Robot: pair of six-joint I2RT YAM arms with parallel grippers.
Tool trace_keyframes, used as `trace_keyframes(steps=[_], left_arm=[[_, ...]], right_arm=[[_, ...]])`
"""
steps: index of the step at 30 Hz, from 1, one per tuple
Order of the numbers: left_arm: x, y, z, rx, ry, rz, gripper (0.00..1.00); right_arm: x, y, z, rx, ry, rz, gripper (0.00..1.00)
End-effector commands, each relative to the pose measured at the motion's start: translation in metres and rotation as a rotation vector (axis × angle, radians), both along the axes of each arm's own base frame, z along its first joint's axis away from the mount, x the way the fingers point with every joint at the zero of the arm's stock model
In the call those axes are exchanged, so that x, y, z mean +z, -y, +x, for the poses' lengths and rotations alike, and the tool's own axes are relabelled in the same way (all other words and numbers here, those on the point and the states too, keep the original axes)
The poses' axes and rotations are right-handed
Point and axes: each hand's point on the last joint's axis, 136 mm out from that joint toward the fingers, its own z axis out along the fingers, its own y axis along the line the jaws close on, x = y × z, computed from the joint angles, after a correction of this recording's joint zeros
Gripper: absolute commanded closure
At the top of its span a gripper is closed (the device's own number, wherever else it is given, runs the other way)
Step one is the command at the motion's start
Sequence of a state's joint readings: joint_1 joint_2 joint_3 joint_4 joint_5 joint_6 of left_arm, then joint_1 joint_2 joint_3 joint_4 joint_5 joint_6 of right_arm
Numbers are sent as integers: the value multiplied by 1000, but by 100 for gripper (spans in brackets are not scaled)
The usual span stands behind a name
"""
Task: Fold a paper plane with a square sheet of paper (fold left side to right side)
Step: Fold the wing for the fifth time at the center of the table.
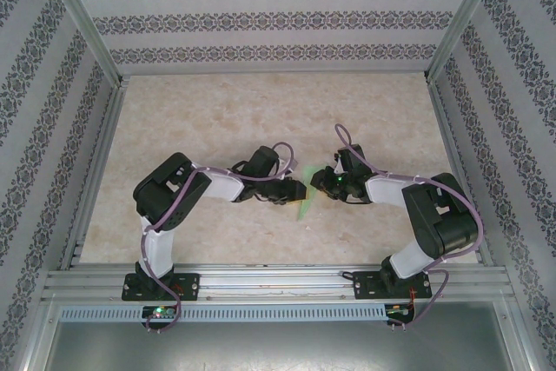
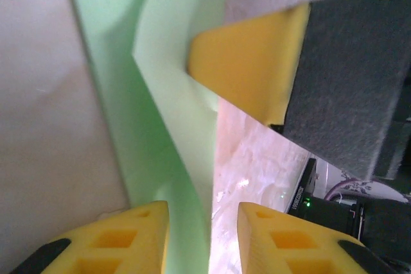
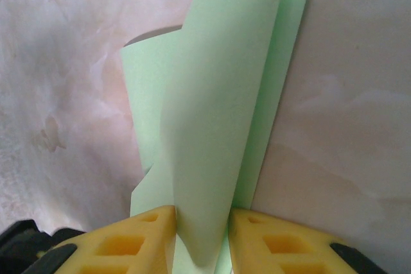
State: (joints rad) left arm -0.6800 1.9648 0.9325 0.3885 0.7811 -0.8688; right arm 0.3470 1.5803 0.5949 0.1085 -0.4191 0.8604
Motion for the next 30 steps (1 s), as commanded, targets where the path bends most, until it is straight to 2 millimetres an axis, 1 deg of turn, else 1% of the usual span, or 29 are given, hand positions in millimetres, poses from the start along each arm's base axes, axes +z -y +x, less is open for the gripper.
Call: trace_keyframes(steps=[1,4,8,14,18,26,30], left_arm=[[9,-12,12,30,21,1,64],[9,-11,18,27,22,-2,63],[5,-5,23,14,10,-4,64],[-1,0,26,11,-8,-13,71],[-5,1,27,6,-16,-9,78],[-18,-1,28,15,-29,19,91],[-26,-5,28,24,-35,53,94]], right_arm=[[-24,-1,-4,24,-21,-57,68],[-24,-1,-3,24,-21,-57,68],[-25,-1,-4,26,-23,-58,68],[-24,-2,-4,28,-23,-57,68],[-25,-3,-5,33,-26,-60,67],[-22,-3,-5,41,-20,-62,67],[-19,-3,-4,41,-12,-61,67]])
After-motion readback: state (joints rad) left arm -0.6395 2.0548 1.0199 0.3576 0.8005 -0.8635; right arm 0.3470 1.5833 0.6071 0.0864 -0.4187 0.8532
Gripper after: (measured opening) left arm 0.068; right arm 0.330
